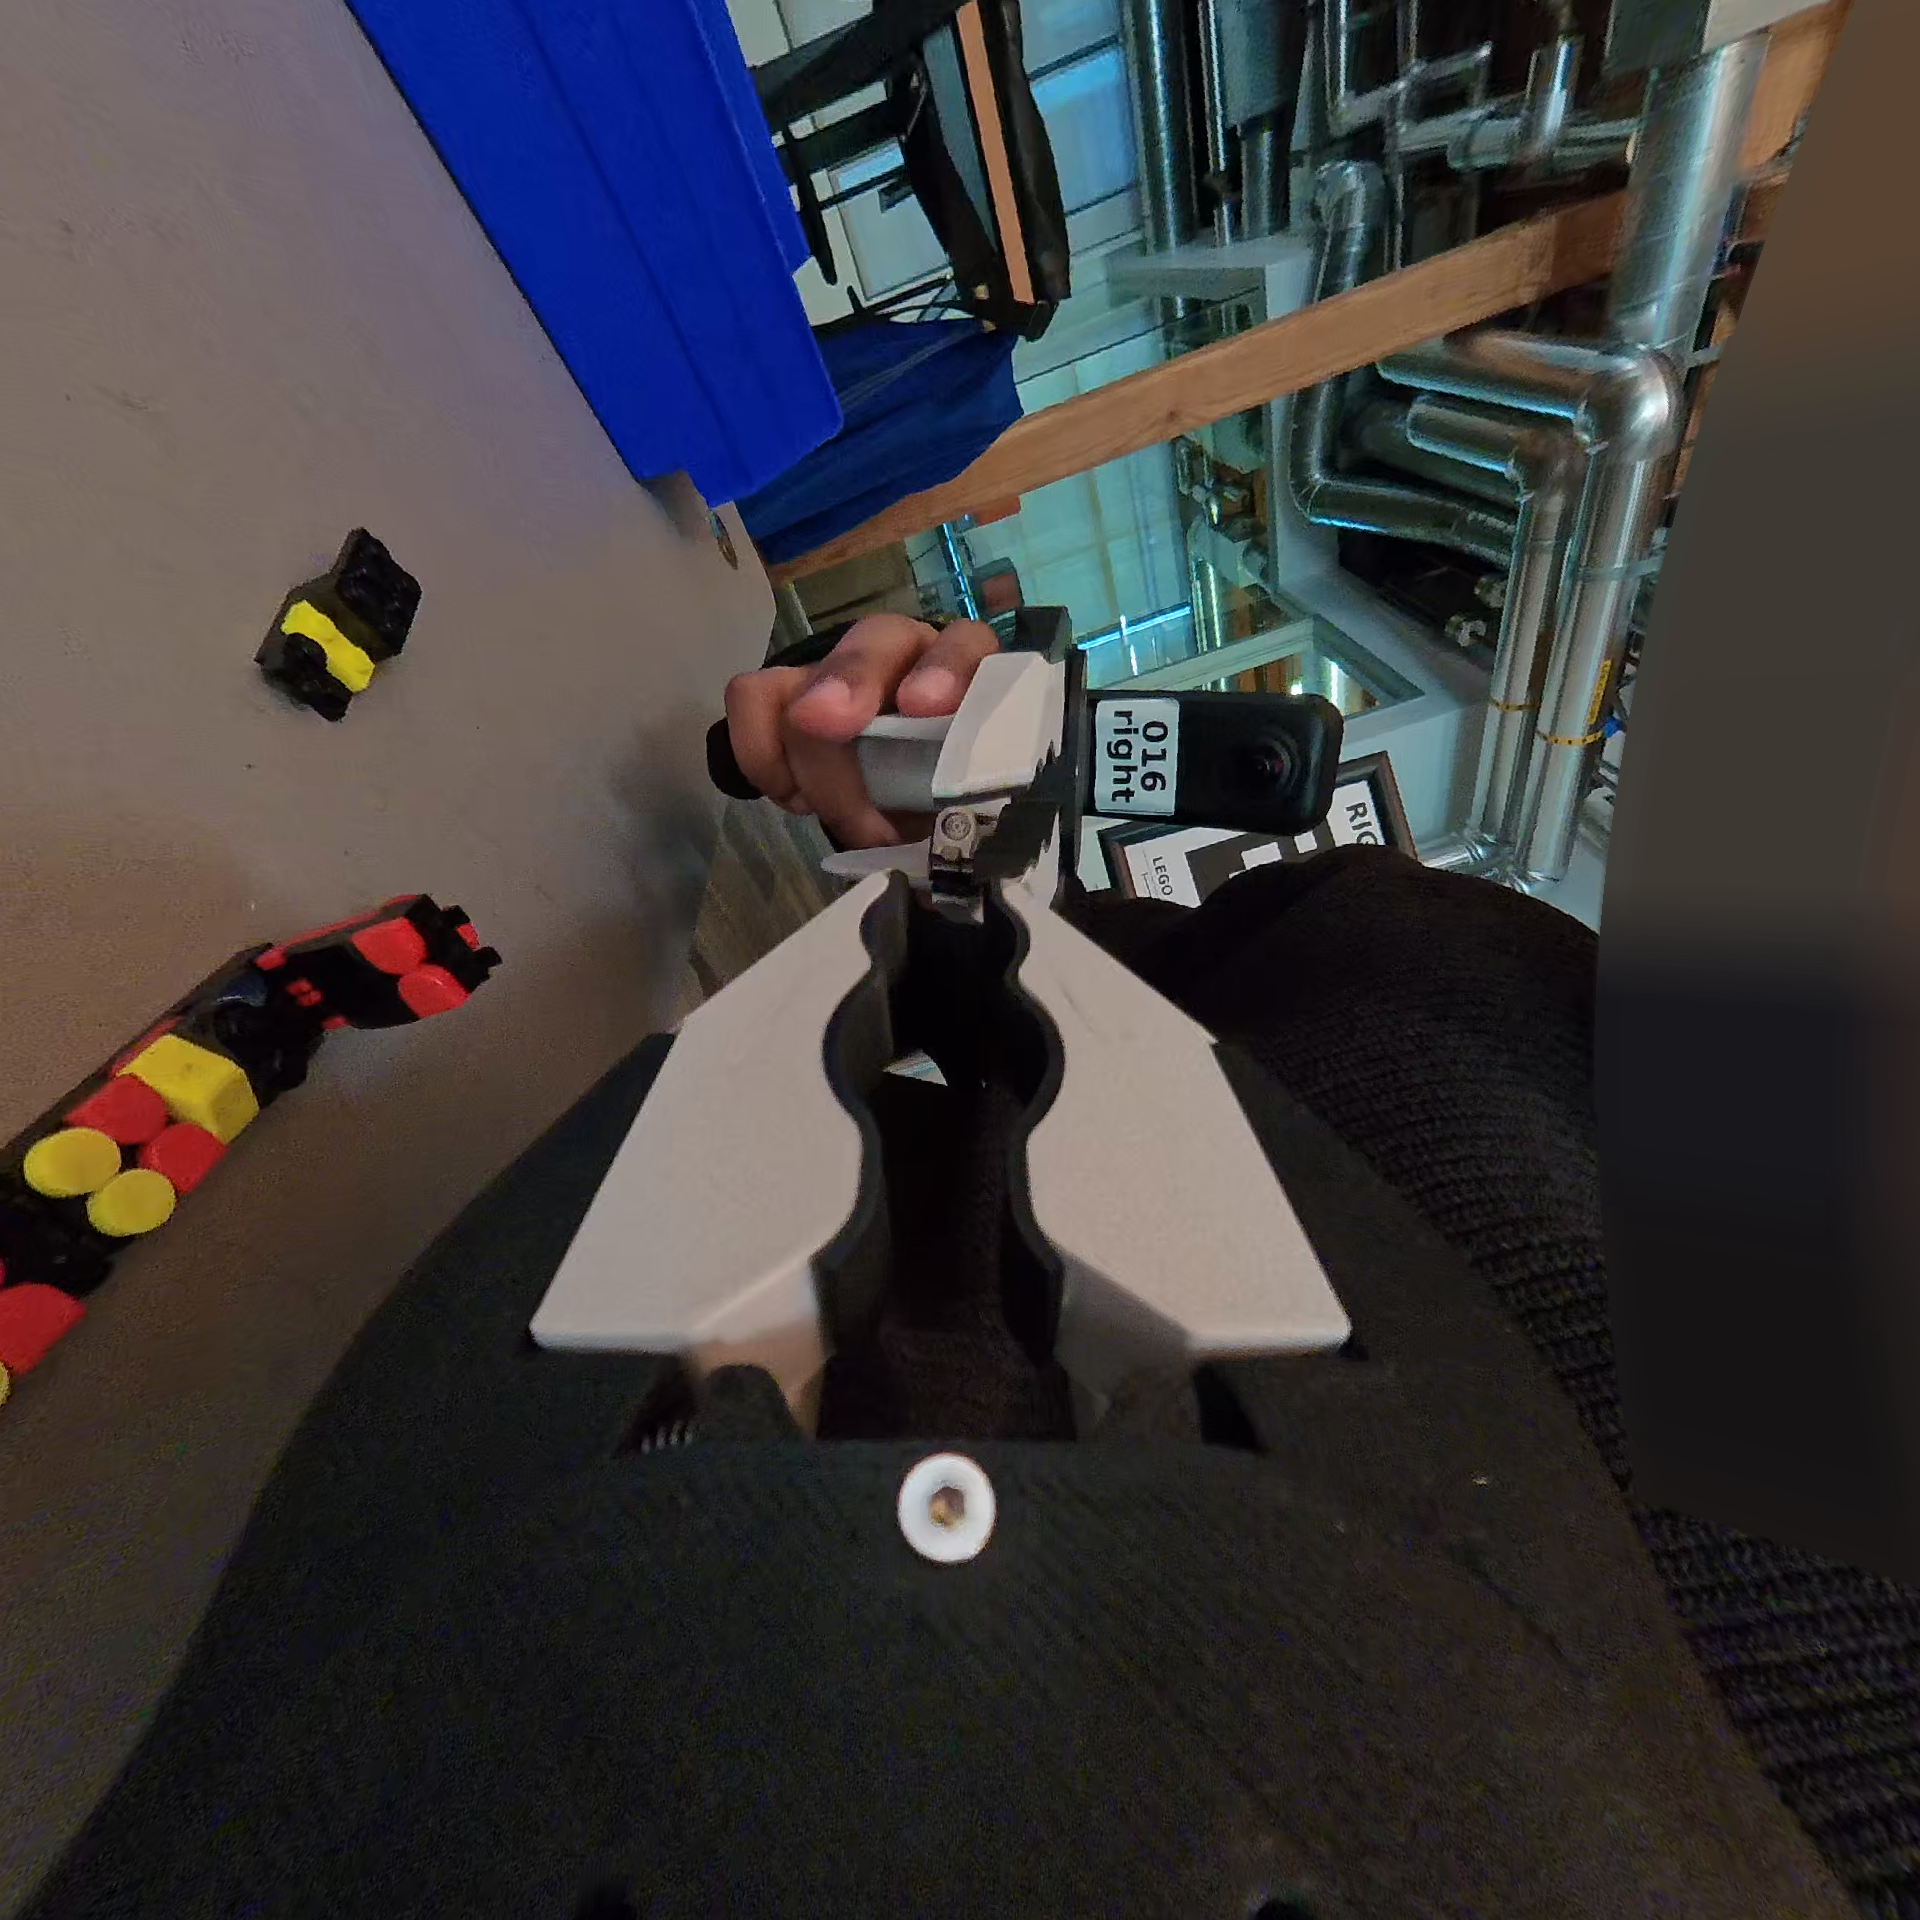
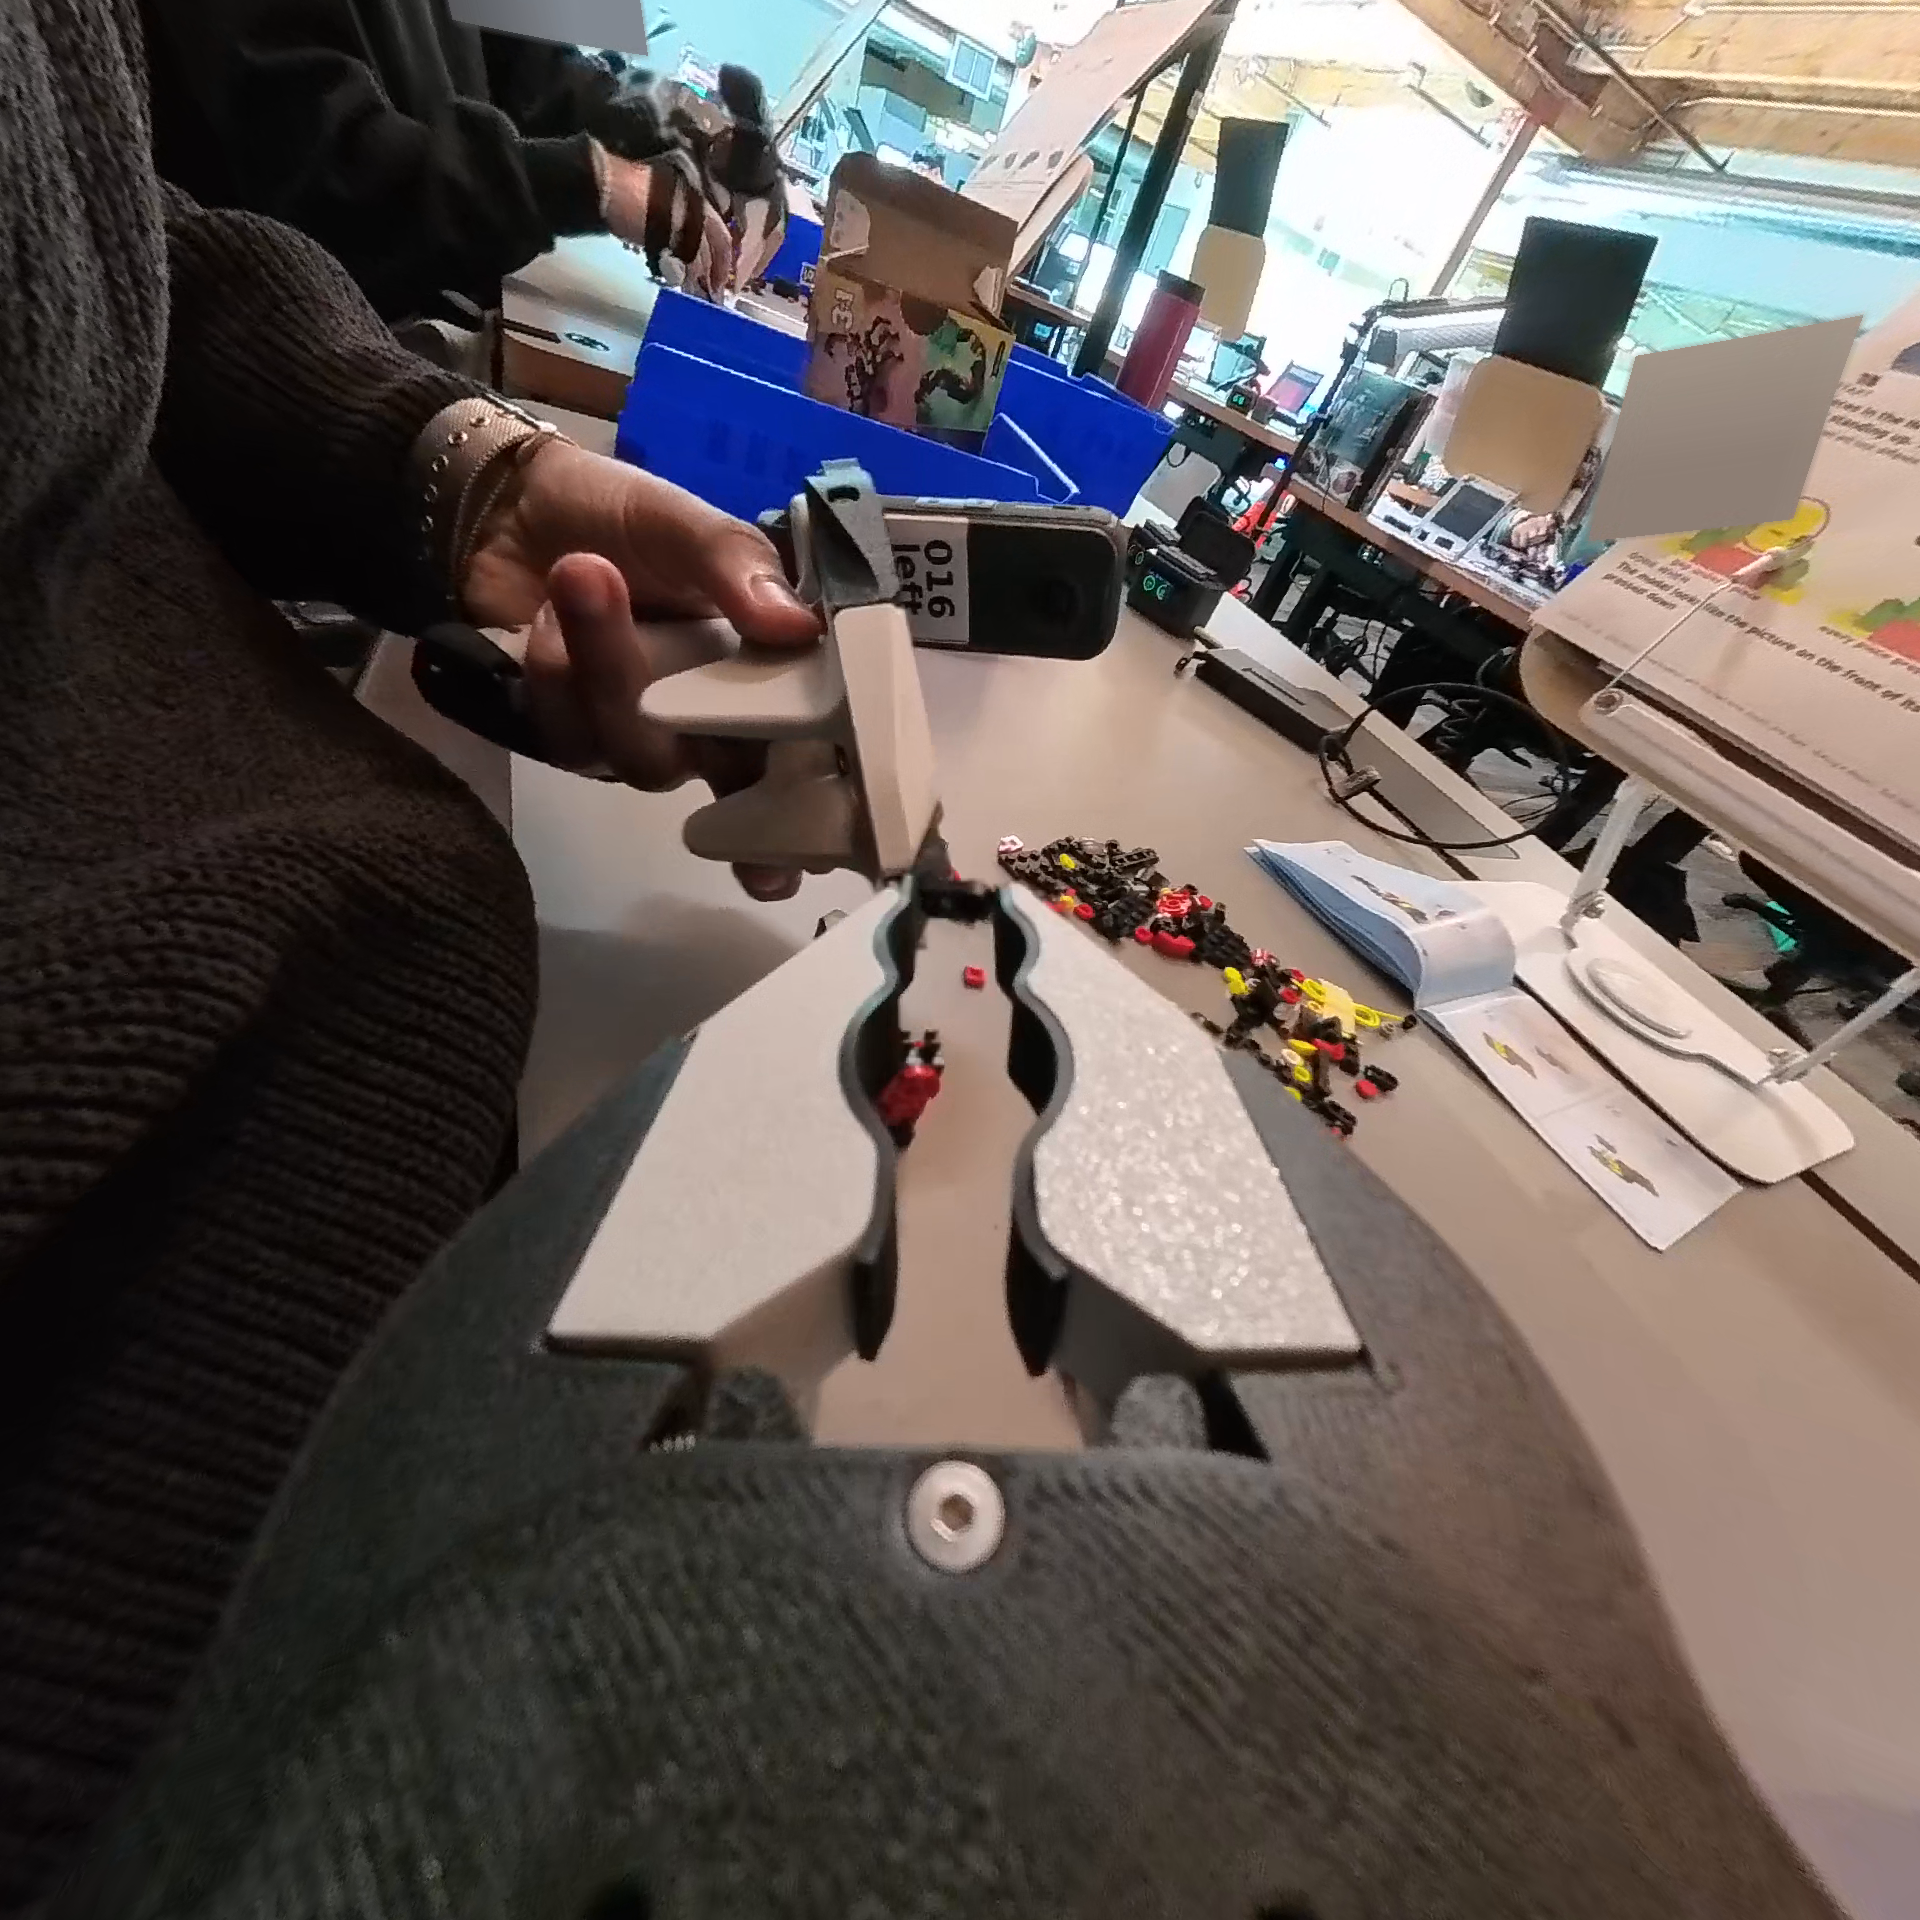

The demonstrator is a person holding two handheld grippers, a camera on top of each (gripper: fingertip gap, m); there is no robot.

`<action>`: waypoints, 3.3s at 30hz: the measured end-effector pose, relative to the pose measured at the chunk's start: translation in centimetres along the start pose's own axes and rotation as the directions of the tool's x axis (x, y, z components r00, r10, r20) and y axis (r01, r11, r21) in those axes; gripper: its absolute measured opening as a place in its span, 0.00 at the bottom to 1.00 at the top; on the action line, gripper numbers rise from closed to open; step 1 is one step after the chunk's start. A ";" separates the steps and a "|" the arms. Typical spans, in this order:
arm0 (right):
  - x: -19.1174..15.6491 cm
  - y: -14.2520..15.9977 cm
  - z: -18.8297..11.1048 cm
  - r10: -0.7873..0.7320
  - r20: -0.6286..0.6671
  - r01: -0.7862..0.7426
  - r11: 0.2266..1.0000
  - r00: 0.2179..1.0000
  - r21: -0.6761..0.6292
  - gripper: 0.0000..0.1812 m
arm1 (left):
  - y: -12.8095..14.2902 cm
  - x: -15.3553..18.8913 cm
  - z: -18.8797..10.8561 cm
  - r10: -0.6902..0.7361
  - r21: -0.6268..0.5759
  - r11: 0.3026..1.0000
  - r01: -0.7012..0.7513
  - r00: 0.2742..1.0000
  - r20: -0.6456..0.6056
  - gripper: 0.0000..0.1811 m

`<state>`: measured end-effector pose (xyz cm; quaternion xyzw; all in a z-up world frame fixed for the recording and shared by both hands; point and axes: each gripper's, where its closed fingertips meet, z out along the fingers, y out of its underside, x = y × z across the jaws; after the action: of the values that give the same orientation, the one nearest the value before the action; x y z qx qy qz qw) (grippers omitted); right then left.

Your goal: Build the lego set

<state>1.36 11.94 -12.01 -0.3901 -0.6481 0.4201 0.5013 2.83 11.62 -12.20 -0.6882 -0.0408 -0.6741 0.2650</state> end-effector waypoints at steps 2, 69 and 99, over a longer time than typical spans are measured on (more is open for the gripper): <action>-0.2 0.1 0.0 -0.004 0.006 0.004 1.000 1.000 -0.003 0.07 | -0.2 -0.1 -0.1 0.001 0.011 1.000 -0.001 1.000 0.001 0.06; -1.2 1.4 -0.2 0.721 0.262 -0.705 0.689 0.641 -0.171 0.08 | 0.9 -1.5 -0.4 0.542 -0.189 0.839 -0.510 0.814 0.210 0.02; -0.1 0.0 -0.9 0.725 0.296 -0.733 0.672 0.622 -0.106 0.03 | 0.4 -0.2 -0.1 0.587 -0.122 0.809 -0.575 0.785 0.196 0.03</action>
<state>2.26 11.95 -11.94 -0.5405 -0.5002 0.6512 0.1836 2.94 11.29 -12.55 -0.7459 0.1621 -0.4787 0.4338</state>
